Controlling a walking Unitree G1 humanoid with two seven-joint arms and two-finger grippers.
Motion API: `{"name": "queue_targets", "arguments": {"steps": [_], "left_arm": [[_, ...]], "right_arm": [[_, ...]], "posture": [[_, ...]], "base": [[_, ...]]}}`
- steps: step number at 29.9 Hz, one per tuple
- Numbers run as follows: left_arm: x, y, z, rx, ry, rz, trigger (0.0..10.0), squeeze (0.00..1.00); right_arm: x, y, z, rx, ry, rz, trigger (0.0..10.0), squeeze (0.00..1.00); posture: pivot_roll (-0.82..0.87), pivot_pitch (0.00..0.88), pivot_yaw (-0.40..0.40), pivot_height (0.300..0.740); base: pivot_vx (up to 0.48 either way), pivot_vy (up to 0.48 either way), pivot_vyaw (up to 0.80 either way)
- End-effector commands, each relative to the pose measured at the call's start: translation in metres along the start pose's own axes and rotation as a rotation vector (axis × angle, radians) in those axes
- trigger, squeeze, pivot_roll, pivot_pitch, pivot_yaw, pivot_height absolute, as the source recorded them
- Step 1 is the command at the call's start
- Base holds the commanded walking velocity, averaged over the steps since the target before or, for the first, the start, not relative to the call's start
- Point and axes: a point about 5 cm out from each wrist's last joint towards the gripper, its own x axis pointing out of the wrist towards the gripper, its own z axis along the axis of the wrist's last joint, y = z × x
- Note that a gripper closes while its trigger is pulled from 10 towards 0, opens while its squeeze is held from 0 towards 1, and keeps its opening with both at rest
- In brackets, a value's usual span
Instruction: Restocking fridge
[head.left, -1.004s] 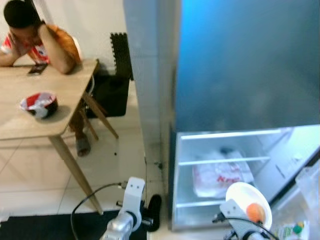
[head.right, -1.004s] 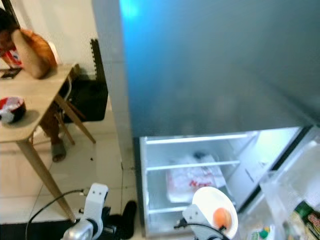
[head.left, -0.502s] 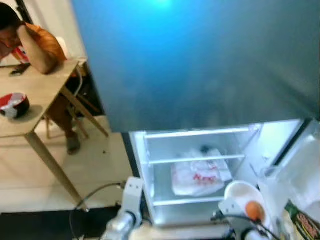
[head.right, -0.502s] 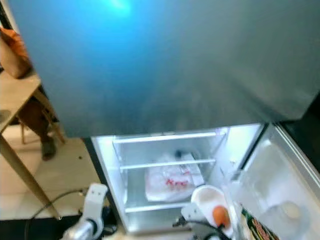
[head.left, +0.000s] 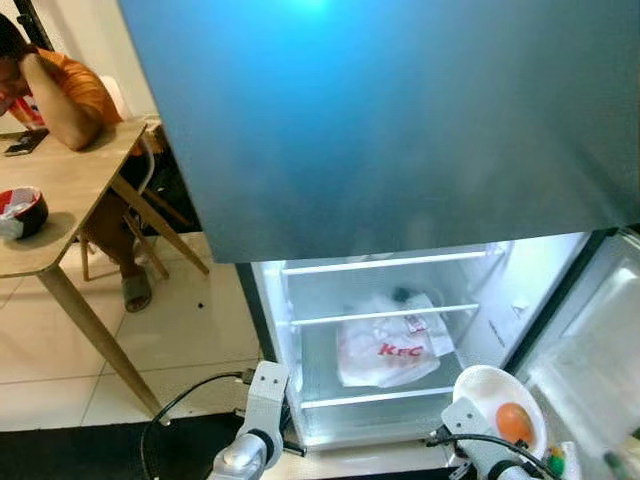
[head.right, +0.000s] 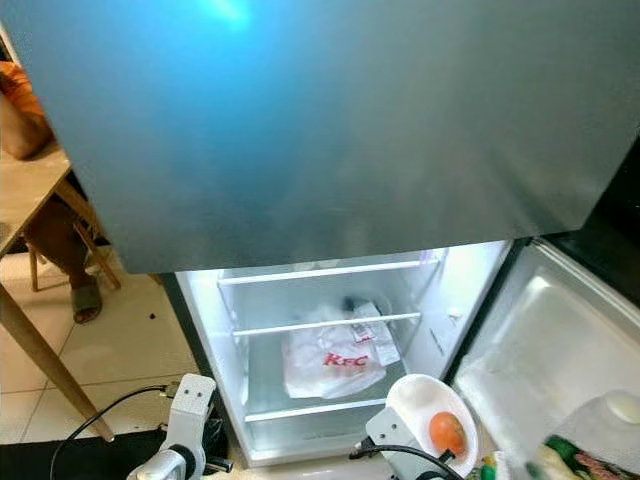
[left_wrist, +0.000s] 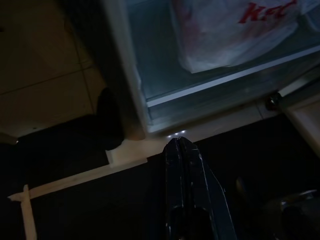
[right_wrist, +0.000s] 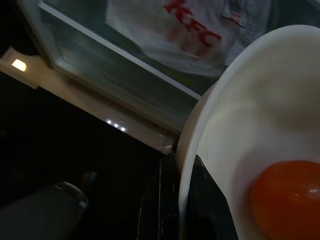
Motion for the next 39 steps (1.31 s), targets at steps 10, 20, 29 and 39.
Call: {"name": "queue_targets", "arguments": {"steps": [10,20,29,39], "left_arm": [[-0.004,0.005,-0.006,0.017,0.017,0.003,10.0,0.0],[-0.005,0.006,-0.007,0.051,0.008,0.01,10.0,0.0],[-0.004,0.004,-0.005,0.087,-0.005,0.003,10.0,0.0],[-0.005,0.005,-0.007,0.094,-0.003,0.005,10.0,0.0]], "right_arm": [[0.0,0.001,0.003,-0.027,-0.021,0.006,10.0,0.0],[0.0,0.007,0.005,-0.022,-0.042,0.018,10.0,0.0],[0.001,0.009,0.014,-0.031,-0.094,0.031,10.0,0.0],[0.002,0.016,0.022,-0.089,-0.129,0.067,10.0,0.0]], "posture": [[-0.09,0.062,0.045,0.74],[-0.09,0.055,0.049,0.74],[-0.09,0.056,0.048,0.74],[-0.09,0.061,0.051,0.74]], "base": [[0.0,0.0,0.0],[0.0,0.0,0.0],[0.0,0.0,0.0],[0.0,0.0,0.0]]}}
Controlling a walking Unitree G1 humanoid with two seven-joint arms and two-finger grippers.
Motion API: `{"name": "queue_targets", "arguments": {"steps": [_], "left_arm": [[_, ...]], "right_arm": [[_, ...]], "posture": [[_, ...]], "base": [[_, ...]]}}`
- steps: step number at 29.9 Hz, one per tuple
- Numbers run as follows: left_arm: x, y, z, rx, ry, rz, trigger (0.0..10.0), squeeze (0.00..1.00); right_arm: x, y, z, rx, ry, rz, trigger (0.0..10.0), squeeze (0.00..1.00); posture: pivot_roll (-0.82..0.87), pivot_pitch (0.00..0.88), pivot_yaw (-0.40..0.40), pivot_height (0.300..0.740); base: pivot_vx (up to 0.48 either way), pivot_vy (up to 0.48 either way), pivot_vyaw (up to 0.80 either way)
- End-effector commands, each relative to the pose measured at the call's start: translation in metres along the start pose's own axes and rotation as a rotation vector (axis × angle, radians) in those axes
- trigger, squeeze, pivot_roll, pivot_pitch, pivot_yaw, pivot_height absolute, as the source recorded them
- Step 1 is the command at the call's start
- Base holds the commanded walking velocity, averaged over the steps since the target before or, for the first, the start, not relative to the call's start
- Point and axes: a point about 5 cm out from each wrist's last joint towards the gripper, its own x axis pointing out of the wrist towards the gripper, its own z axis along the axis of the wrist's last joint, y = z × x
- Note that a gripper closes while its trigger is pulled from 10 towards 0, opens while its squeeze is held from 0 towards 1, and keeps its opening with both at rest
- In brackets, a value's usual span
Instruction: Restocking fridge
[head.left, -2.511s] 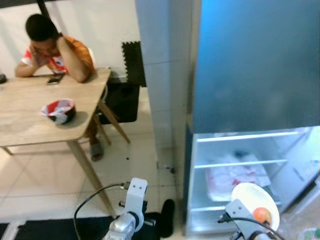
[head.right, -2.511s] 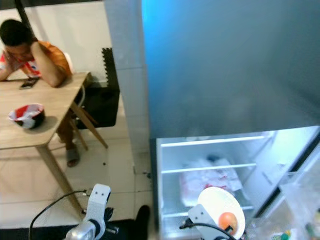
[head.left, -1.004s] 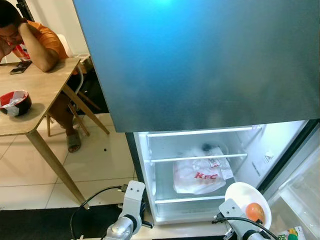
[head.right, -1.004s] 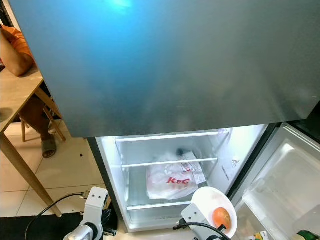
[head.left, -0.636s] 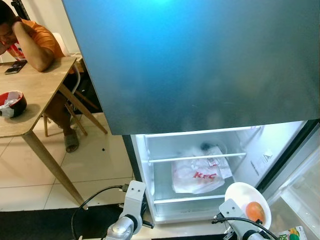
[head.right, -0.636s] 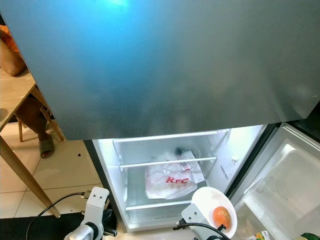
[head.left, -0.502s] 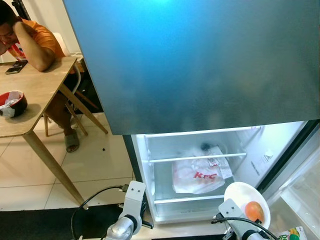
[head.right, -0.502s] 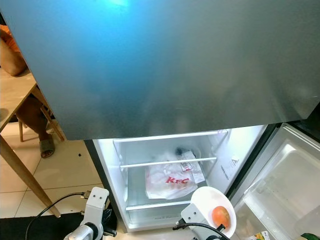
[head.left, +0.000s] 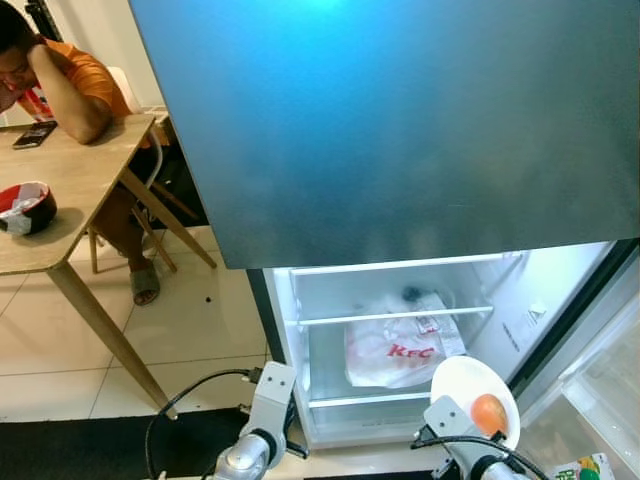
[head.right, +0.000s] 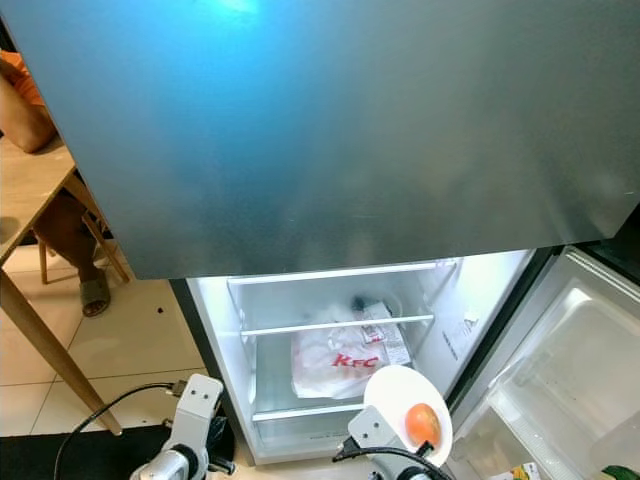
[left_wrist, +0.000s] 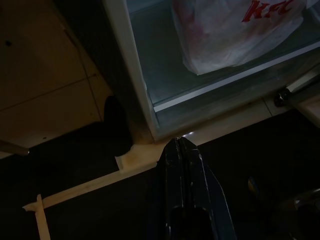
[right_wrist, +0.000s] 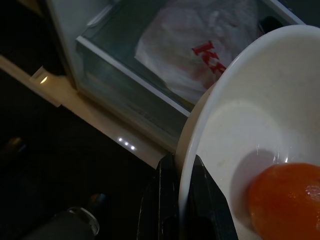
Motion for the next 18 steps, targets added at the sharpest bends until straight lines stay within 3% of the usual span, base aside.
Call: {"name": "queue_targets", "arguments": {"steps": [1,5,8,9,11,16,18], "left_arm": [[-0.005,0.007,-0.007,0.013,0.018,0.019,10.0,0.0],[-0.004,0.008,-0.006,0.016,0.01,0.024,10.0,0.0],[-0.003,0.009,-0.001,0.041,-0.009,0.019,10.0,0.0],[-0.003,0.009,-0.001,0.041,-0.009,0.019,10.0,0.0],[-0.002,0.01,0.006,0.077,-0.04,0.008,10.0,0.0],[-0.004,0.013,0.012,0.117,-0.073,-0.004,10.0,0.0],[-0.007,0.019,0.014,0.121,-0.104,0.007,10.0,0.0]], "right_arm": [[0.001,0.001,0.005,-0.015,-0.022,0.007,10.0,0.0],[0.005,-0.002,0.015,-0.034,-0.04,0.009,10.0,0.0],[0.015,-0.015,0.051,-0.139,-0.105,0.027,10.0,0.0],[0.015,-0.015,0.051,-0.139,-0.105,0.027,10.0,0.0],[0.021,-0.028,0.083,-0.215,-0.152,0.037,10.0,0.0],[0.023,-0.039,0.105,-0.275,-0.174,0.044,10.0,0.0],[0.024,-0.046,0.119,-0.338,-0.172,0.056,10.0,0.0]], "posture": [[-0.09,0.061,0.051,0.74],[-0.09,0.067,0.051,0.74],[-0.07,0.089,0.03,0.74],[-0.07,0.089,0.03,0.74],[-0.05,0.109,0.004,0.74],[-0.03,0.135,-0.025,0.74],[-0.01,0.164,-0.053,0.74]], "base": [[0.0,0.0,0.0],[0.0,0.0,0.0],[0.0,0.0,0.0],[0.0,0.0,0.0],[0.0,0.0,0.0],[0.0,0.0,0.0],[0.0,0.0,0.0]]}}
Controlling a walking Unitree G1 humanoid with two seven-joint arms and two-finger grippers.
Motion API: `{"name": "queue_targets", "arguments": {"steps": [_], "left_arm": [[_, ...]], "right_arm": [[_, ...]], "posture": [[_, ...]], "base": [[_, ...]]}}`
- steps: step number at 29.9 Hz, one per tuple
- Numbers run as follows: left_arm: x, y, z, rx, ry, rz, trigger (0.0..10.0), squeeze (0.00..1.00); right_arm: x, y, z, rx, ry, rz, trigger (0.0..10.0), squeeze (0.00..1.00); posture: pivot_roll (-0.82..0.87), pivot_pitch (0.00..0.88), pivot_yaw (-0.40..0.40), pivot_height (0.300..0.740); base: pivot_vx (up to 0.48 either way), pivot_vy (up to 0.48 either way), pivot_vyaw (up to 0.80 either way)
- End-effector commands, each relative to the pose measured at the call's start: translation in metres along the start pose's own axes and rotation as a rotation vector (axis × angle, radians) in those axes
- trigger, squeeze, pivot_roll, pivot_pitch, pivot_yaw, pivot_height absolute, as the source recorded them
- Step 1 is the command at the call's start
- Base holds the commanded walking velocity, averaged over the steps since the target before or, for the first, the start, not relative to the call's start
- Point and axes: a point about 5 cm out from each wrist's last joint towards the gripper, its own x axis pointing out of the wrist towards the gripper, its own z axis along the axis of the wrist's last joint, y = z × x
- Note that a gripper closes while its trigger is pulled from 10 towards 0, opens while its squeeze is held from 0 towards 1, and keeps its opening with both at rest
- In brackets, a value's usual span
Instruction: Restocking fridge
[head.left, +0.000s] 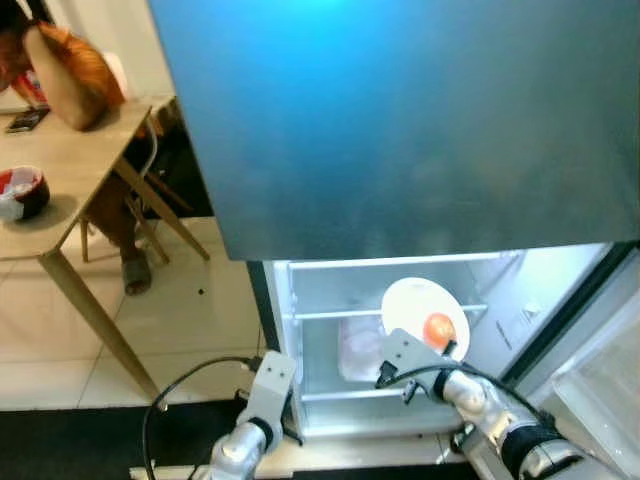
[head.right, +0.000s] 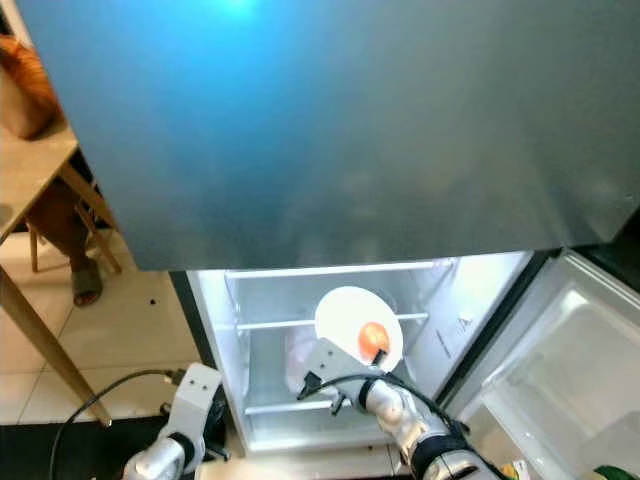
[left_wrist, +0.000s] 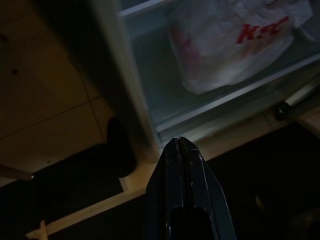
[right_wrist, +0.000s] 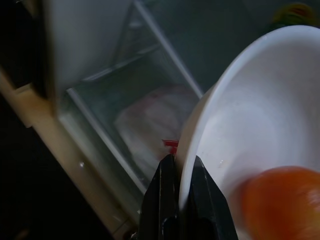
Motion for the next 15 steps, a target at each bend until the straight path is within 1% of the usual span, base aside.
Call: {"name": "queue_targets", "arguments": {"steps": [1,2,3,4,6,10,13,15], "left_arm": [[-0.006,0.004,-0.006,0.017,0.003,-0.001,10.0,0.0],[-0.008,0.005,-0.006,0.017,-0.008,0.006,10.0,0.0],[-0.008,0.005,-0.006,0.017,-0.008,0.006,10.0,0.0],[-0.01,0.006,-0.007,0.013,-0.014,0.014,10.0,0.0],[-0.011,0.007,-0.008,0.012,-0.015,0.017,10.0,0.0],[-0.017,0.005,-0.016,0.017,-0.008,0.021,10.0,0.0],[-0.019,0.003,-0.017,0.017,-0.007,0.02,10.0,0.0],[-0.02,0.002,-0.018,0.017,-0.007,0.017,10.0,0.0]], "right_arm": [[0.001,-0.002,0.001,-0.034,0.02,0.025,10.0,0.0],[0.001,-0.005,0.004,-0.058,0.023,0.035,10.0,0.0],[0.001,-0.005,0.004,-0.058,0.023,0.035,10.0,0.0],[0.002,-0.007,0.005,-0.087,0.03,0.054,10.0,0.0],[0.002,-0.007,0.005,-0.098,0.034,0.061,10.0,0.0],[0.002,-0.013,0.005,-0.182,0.058,0.074,10.0,0.0],[0.002,-0.018,0.007,-0.185,0.061,0.061,10.0,0.0],[0.002,-0.021,0.009,-0.163,0.056,0.043,10.0,0.0]], "posture": [[-0.01,0.164,-0.053,0.74],[0.0,0.188,-0.079,0.74],[0.0,0.188,-0.079,0.74],[0.01,0.197,-0.088,0.74],[0.01,0.197,-0.088,0.74],[0.03,0.222,-0.111,0.74],[0.03,0.222,-0.112,0.74],[0.03,0.21,-0.109,0.74]], "base": [[0.0,0.0,0.0],[0.0,0.0,0.0],[0.0,0.0,0.0],[0.0,0.0,0.0],[0.0,0.0,0.0],[0.0,0.0,0.0],[0.0,0.0,0.0],[0.0,0.0,0.0]]}}
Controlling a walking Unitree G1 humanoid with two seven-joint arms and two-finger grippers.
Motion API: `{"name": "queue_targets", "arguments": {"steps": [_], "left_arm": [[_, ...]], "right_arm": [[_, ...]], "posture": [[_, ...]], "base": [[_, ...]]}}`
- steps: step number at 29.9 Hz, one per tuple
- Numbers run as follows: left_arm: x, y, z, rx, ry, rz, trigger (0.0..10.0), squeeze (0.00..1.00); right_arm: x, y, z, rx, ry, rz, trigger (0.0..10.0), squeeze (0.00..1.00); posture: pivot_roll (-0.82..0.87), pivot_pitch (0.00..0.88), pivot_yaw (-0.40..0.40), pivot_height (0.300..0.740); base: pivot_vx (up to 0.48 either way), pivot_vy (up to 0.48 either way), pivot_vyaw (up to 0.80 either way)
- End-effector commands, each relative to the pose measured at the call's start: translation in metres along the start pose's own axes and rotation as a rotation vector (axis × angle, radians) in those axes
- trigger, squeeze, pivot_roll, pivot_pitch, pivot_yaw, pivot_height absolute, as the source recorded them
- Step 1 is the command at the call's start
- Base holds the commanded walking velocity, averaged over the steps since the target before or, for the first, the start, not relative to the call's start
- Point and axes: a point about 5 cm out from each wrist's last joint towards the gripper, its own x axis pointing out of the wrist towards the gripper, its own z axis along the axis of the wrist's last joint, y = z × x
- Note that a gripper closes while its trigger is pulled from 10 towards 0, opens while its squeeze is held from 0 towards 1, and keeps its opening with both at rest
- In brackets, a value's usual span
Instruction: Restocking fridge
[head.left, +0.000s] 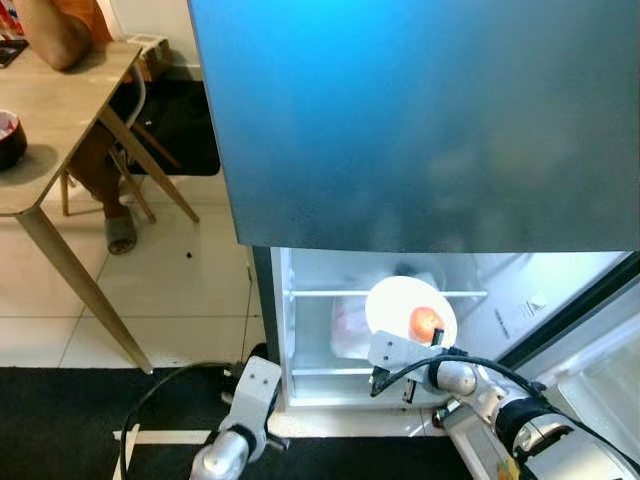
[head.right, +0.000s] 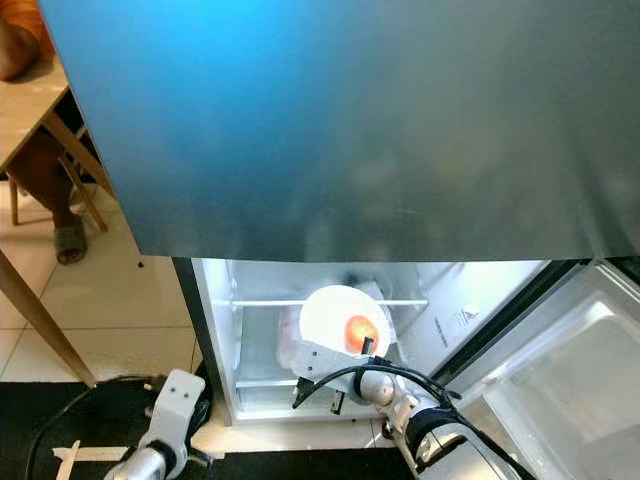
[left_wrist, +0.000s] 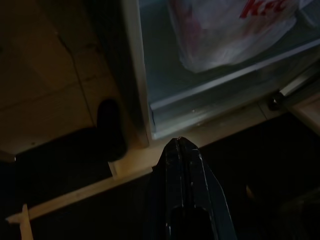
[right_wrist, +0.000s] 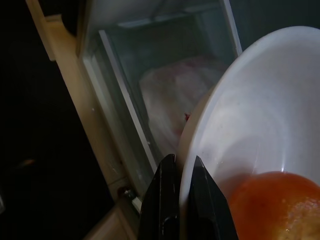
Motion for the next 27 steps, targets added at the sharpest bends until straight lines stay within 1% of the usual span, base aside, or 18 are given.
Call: {"name": "queue_targets", "arguments": {"steps": [1,2,3,5,7,8,9,10,11,13,14,15,16,18,19,21,24,27], "left_arm": [[-0.003,-0.003,-0.006,0.008,0.022,-0.013,10.0,0.0],[-0.003,-0.004,-0.007,-0.004,0.029,-0.013,10.0,0.0],[-0.003,-0.004,-0.007,-0.004,0.029,-0.013,10.0,0.0],[-0.001,-0.002,-0.014,-0.098,0.088,0.028,10.0,0.0],[-0.001,0.0,-0.02,-0.157,0.13,0.065,10.0,0.0],[-0.001,0.001,-0.021,-0.177,0.141,0.077,10.0,0.0],[-0.001,0.001,-0.021,-0.177,0.141,0.077,10.0,0.0],[-0.001,0.001,-0.021,-0.188,0.146,0.083,10.0,0.0],[-0.001,0.001,-0.021,-0.188,0.146,0.083,10.0,0.0],[0.0,0.001,-0.024,-0.188,0.174,0.085,10.0,0.0],[0.0,0.001,-0.024,-0.188,0.174,0.085,10.0,0.0],[0.0,0.001,-0.025,-0.179,0.19,0.085,10.0,0.0],[0.0,0.001,-0.025,-0.179,0.19,0.085,10.0,0.0],[-0.002,0.001,-0.033,-0.193,0.237,0.098,10.0,0.0],[-0.003,0.0,-0.034,-0.192,0.248,0.095,10.0,0.0],[-0.003,0.0,-0.035,-0.19,0.253,0.091,10.0,0.0],[-0.003,-0.002,-0.035,-0.178,0.257,0.076,10.0,0.0],[-0.003,-0.004,-0.036,-0.198,0.262,0.069,10.0,0.0]], "right_arm": [[-0.001,-0.002,-0.002,0.017,0.008,-0.014,10.0,0.0],[-0.001,-0.003,-0.003,0.067,0.003,-0.028,10.0,0.0],[-0.001,-0.003,-0.003,0.067,0.003,-0.028,10.0,0.0],[-0.001,0.007,-0.011,0.269,0.0,-0.053,10.0,0.0],[-0.002,0.021,-0.02,0.398,0.007,-0.062,10.0,0.0],[-0.003,0.032,-0.028,0.46,0.019,-0.064,10.0,0.0],[-0.003,0.032,-0.028,0.46,0.019,-0.064,10.0,0.0],[-0.005,0.04,-0.033,0.497,0.028,-0.066,10.0,0.0],[-0.005,0.04,-0.033,0.497,0.028,-0.066,10.0,0.0],[-0.01,0.065,-0.05,0.582,0.072,-0.069,10.0,0.0],[-0.01,0.065,-0.05,0.582,0.072,-0.069,10.0,0.0],[-0.013,0.074,-0.057,0.612,0.093,-0.071,10.0,0.0],[-0.013,0.074,-0.057,0.612,0.093,-0.071,10.0,0.0],[-0.021,0.092,-0.076,0.703,0.153,-0.099,10.0,0.0],[-0.025,0.098,-0.081,0.703,0.171,-0.1,10.0,0.0],[-0.027,0.102,-0.084,0.698,0.181,-0.098,10.0,0.0],[-0.031,0.108,-0.091,0.656,0.206,-0.087,10.0,0.0],[-0.033,0.108,-0.095,0.696,0.214,-0.112,10.0,0.0]], "posture": [[0.03,0.21,-0.109,0.74],[0.03,0.197,-0.104,0.74],[0.03,0.197,-0.104,0.74],[0.02,0.147,-0.073,0.74],[0.0,0.127,-0.057,0.74],[0.0,0.113,-0.043,0.74],[0.0,0.113,-0.043,0.74],[0.0,0.113,-0.043,0.74],[0.0,0.113,-0.043,0.74],[-0.02,0.09,-0.01,0.74],[-0.02,0.09,-0.01,0.74],[-0.03,0.083,0.003,0.74],[-0.03,0.083,0.003,0.74],[-0.05,0.07,0.022,0.74],[-0.05,0.067,0.026,0.74],[-0.05,0.065,0.027,0.74],[-0.05,0.058,0.027,0.74],[-0.05,0.053,0.023,0.74]], "base": [[0.0,0.0,0.0],[0.0,0.0,0.0],[0.0,0.0,0.0],[0.0,0.0,0.0],[0.0,0.0,0.0],[0.0,0.0,0.0],[0.0,0.0,0.0],[0.0,0.0,0.0],[0.0,0.0,0.0],[0.0,0.0,0.0],[0.0,0.0,0.0],[0.0,0.0,0.0],[0.0,0.0,0.0],[0.0,0.0,0.0],[0.0,0.0,0.0],[0.0,0.0,0.0],[0.0,0.0,0.0],[0.0,0.0,0.0]]}}
